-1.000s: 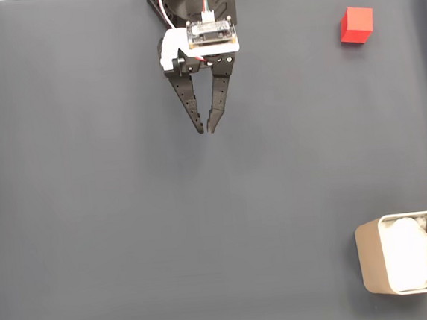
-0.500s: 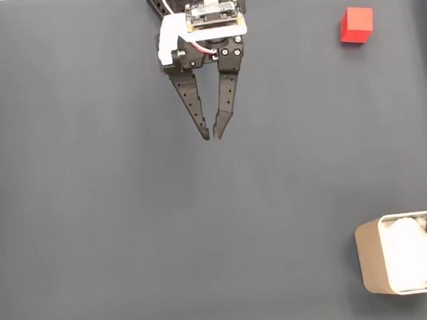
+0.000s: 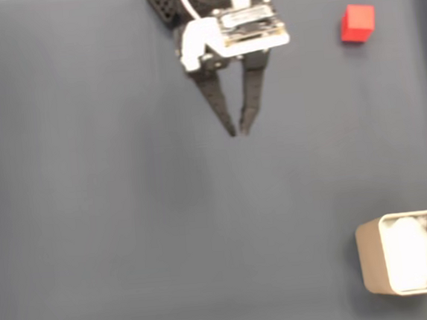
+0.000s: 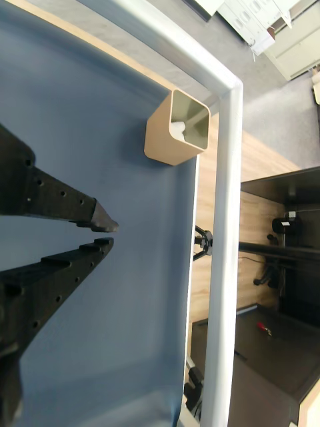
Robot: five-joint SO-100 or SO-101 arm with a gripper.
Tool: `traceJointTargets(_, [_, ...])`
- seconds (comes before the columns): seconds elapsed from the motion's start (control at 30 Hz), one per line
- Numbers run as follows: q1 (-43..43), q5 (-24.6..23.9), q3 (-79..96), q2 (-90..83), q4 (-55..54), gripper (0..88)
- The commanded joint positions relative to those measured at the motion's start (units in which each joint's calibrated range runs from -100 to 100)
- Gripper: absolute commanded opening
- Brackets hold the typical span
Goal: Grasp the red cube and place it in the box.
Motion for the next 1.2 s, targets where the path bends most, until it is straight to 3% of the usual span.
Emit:
traceJointTargets(0.0, [-3.5,0.3,-8.8,3.6,3.6,0.0])
traceJointTargets(0.87, [-41.5,-0.3,-13.4,9.8,13.1,0.0])
traceJointTargets(0.9, [-47.2,-1.0,-12.3,9.3,14.0,0.1])
traceJointTargets(1.17, [-52.9,-1.2,-11.1,8.9,15.8,0.1])
